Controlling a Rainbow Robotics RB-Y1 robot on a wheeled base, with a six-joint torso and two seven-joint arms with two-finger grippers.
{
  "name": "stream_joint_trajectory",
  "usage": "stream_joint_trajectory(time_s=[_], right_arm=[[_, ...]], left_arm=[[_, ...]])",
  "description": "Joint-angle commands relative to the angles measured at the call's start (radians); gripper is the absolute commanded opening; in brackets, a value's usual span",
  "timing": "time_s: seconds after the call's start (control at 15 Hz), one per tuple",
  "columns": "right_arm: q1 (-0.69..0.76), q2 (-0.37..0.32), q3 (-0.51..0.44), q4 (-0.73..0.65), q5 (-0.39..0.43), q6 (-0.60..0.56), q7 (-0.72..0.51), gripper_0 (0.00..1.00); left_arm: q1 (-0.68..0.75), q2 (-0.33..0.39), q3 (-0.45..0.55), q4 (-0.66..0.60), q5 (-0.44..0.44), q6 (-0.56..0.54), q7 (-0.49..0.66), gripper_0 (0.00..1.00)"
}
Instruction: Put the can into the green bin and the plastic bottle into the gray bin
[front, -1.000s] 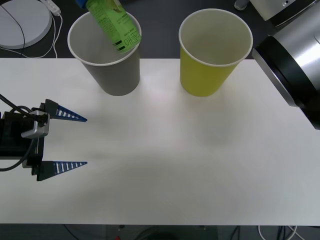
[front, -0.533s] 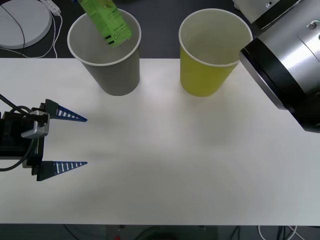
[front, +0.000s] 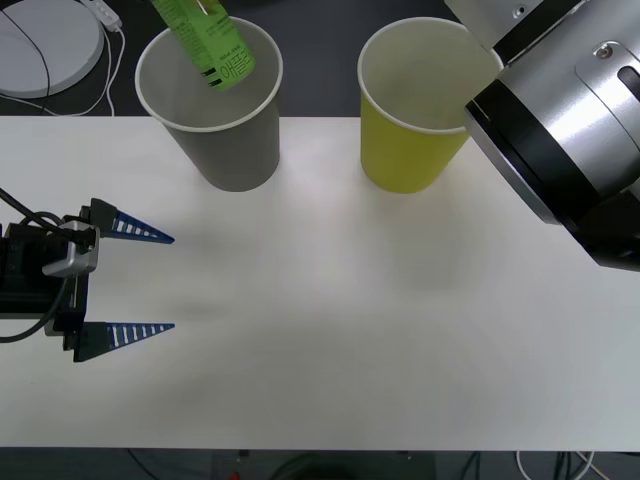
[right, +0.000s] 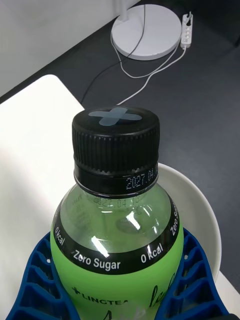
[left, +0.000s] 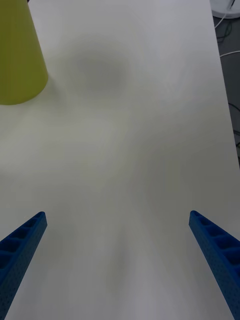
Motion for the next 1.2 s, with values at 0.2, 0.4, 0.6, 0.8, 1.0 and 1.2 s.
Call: stream_joint_trajectory(time_s=[0.2,0.4,0.6,0.8,1.0,1.2], right_arm=[[0.000,-0.001,0.000,0.000,0.001,0.013,0.000,0.88],[0.000,-0.001,0.000,-0.002,0.001,0.020,0.000,1.00],[0.000,-0.001,0.000,-0.002,0.001,0.023,0.000,1.00],[0.000,-0.001,0.000,-0.002,0.005,0.023,0.000,1.00],[0.000,-0.001,0.000,0.000,0.004,0.023,0.000,1.00],[0.002,-0.004,0.000,-0.002,-0.008,0.020,0.012,1.00]], left_arm=[[0.000,0.000,0.000,0.000,0.000,0.000,0.000,1.00],[0.000,0.000,0.000,0.000,0.000,0.000,0.000,1.00],[0.000,0.000,0.000,0.000,0.000,0.000,0.000,1.00],[0.000,0.000,0.000,0.000,0.000,0.000,0.000,1.00],[0.000,0.000,0.000,0.000,0.000,0.000,0.000,1.00],[0.000,0.000,0.000,0.000,0.000,0.000,0.000,1.00]])
